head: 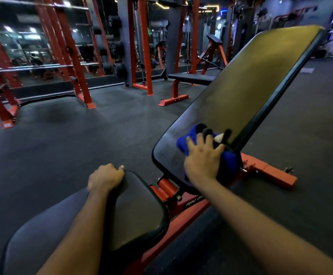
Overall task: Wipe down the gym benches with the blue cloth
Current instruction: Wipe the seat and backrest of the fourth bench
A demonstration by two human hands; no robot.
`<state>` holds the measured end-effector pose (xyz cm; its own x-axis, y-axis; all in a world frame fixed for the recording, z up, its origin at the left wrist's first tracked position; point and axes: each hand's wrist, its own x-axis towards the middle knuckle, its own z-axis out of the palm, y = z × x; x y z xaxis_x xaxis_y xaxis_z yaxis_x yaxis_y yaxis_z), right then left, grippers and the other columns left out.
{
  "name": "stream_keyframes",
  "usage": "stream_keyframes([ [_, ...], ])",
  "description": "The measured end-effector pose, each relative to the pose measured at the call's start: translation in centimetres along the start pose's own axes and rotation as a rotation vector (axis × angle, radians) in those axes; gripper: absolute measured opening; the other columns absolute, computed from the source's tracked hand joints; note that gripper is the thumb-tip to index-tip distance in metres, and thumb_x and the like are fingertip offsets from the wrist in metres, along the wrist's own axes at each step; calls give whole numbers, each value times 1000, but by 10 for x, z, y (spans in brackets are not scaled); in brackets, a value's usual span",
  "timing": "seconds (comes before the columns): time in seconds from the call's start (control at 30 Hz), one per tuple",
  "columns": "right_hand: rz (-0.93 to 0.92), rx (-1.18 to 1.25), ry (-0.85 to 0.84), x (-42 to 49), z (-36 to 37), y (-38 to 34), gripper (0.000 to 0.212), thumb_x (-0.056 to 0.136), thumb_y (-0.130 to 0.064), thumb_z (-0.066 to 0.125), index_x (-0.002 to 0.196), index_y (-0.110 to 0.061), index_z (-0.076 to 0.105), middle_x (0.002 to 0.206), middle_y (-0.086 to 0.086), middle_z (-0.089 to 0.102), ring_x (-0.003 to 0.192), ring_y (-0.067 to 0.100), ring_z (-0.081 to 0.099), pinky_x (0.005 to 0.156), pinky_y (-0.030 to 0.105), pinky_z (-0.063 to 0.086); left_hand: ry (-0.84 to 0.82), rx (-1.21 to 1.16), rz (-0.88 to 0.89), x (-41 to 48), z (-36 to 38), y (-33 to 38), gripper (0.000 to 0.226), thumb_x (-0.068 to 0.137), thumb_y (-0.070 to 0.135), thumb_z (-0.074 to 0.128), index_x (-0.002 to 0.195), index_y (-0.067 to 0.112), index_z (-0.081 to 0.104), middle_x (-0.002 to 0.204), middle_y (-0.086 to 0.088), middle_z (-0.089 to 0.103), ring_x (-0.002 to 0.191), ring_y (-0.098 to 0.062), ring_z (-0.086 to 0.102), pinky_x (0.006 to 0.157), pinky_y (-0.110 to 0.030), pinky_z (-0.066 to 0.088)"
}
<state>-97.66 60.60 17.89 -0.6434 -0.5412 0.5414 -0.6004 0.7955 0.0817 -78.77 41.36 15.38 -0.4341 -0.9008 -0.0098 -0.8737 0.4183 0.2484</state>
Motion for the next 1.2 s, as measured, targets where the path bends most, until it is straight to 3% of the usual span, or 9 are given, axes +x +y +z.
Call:
stream_keyframes([
  [0.17,-532,82,-234,-62,18,-42,50,96,-30,45,146,-24,43,161,10,23,143,34,19,107,56,19,35,34,-1,-4,-2,2,52,101,50,32,118,11,62,119,-16,63,106,-33,60,87,-38,45],
  [0.23,-595,161,-256,-52,18,-37,49,93,-32,52,142,-27,48,162,7,24,146,33,19,109,56,20,34,29,-1,-2,0,2,53,100,50,33,117,10,63,117,-15,63,104,-33,60,87,-38,46],
  [0.37,-268,165,-102,34,9,-6,52,92,-27,50,143,-37,44,158,1,29,141,31,27,111,56,18,26,24,-11,0,0,0,50,101,49,34,116,11,61,113,-12,62,97,-29,58,82,-36,43],
  [0.47,16,163,-115,118,3,31,43,97,-36,47,139,-35,50,155,3,36,141,31,27,112,59,18,36,27,-6,2,1,0,49,101,48,34,117,11,61,116,-14,62,98,-30,58,84,-36,43],
  [0.57,55,96,-175,151,10,34,44,97,-45,44,139,-34,50,154,3,37,141,32,27,110,59,20,27,36,-11,5,3,1,50,101,49,33,119,11,61,119,-14,62,105,-32,59,86,-37,44],
  [0.9,-710,188,-233,30,16,-39,35,89,-32,55,124,-31,58,143,-5,49,132,24,38,102,50,23,4,3,-23,-5,-4,7,46,102,45,35,118,10,60,118,-14,61,92,-27,55,80,-36,43],
  [0.97,-666,310,-208,10,13,-38,28,93,-36,52,119,-29,60,132,-4,58,126,24,44,101,49,26,-7,-41,-6,-3,-5,5,40,102,41,37,119,13,61,119,-14,62,90,-24,53,82,-36,45],
  [1.07,-360,625,-186,15,-1,-42,27,98,-46,45,108,-27,62,110,2,69,108,30,57,95,43,34,-7,-201,42,8,-8,3,30,101,26,42,124,19,60,122,-15,62,98,-26,59,88,-38,48],
  [1.2,16,1264,-300,58,-12,-51,26,94,-48,51,102,-28,64,103,7,71,101,33,62,90,43,49,153,-484,256,27,-26,34,39,98,10,45,135,21,51,115,-11,62,92,-24,61,78,-31,45],
])
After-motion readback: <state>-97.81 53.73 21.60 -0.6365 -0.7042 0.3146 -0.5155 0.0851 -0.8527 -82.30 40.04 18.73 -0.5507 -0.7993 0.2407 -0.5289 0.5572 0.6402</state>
